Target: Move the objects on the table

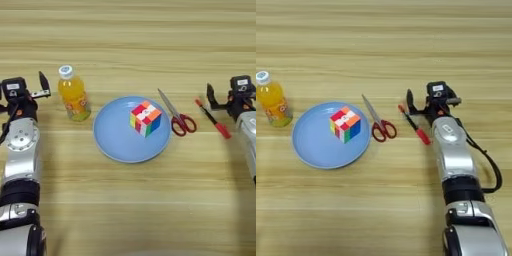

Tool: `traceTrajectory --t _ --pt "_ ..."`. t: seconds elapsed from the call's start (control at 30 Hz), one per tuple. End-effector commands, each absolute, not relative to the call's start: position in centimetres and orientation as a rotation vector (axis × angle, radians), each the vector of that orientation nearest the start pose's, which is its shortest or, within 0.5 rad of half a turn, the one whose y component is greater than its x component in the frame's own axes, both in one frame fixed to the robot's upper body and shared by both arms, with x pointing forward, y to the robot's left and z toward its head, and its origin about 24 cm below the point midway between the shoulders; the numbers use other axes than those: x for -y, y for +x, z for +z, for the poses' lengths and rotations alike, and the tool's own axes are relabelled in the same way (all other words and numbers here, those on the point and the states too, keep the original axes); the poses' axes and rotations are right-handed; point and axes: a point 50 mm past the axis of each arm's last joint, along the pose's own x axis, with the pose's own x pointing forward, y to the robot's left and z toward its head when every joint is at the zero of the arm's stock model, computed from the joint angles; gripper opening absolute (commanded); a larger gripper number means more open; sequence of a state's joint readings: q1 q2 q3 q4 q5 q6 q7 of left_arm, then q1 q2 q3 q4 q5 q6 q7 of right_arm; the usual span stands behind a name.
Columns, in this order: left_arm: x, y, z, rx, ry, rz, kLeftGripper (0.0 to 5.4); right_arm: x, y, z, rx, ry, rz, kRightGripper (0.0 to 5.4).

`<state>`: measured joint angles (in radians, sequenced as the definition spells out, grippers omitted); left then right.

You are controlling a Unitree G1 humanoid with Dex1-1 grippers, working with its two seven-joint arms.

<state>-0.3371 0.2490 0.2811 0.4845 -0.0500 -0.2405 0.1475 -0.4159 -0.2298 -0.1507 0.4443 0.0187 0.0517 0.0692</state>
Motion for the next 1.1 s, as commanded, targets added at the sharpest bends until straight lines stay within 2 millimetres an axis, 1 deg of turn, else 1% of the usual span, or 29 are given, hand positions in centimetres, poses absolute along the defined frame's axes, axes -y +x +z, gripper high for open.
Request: traceTrajectory --t 0.03,0.2,0.33,0.4,0.47,0.7,0.77,0.83,1.1 --pt "-26.2 30.5 7.5 0.193 0.07 0.406 5.4 22.0 33.5 6.5 -0.062 -0.139 -0.087 5.38" --pt "-25.9 30.2 9.9 0.351 -0.007 0.395 5.4 21.0 33.5 5.9 -0.074 -0.144 -0.042 5.38" --pt "-25.5 29.9 11.0 0.438 -0.016 0.372 5.4 20.9 33.5 5.8 -0.08 -0.146 -0.035 5.38" --pt "-25.1 29.7 11.5 0.48 -0.031 0.338 5.4 20.8 33.5 5.7 -0.083 -0.146 -0.031 5.38" --pt "-24.2 29.7 11.9 0.511 -0.04 0.275 5.4 20.7 33.5 5.6 -0.086 -0.146 -0.027 5.38" --pt "-21.3 30.0 11.2 0.458 0.012 0.071 5.4 20.5 33.6 5.5 -0.09 -0.145 -0.02 5.38" --pt "-20.4 30.1 10.4 0.413 0.057 0.007 5.4 20.4 33.6 5.4 -0.092 -0.143 -0.018 5.38" --pt "-20.1 30.2 9.9 0.382 0.08 -0.019 5.4 20.4 33.6 5.4 -0.094 -0.141 -0.017 5.38" --pt "-19.9 30.4 8.5 0.285 0.145 -0.039 5.4 20.3 33.6 5.3 -0.097 -0.135 -0.012 5.38"
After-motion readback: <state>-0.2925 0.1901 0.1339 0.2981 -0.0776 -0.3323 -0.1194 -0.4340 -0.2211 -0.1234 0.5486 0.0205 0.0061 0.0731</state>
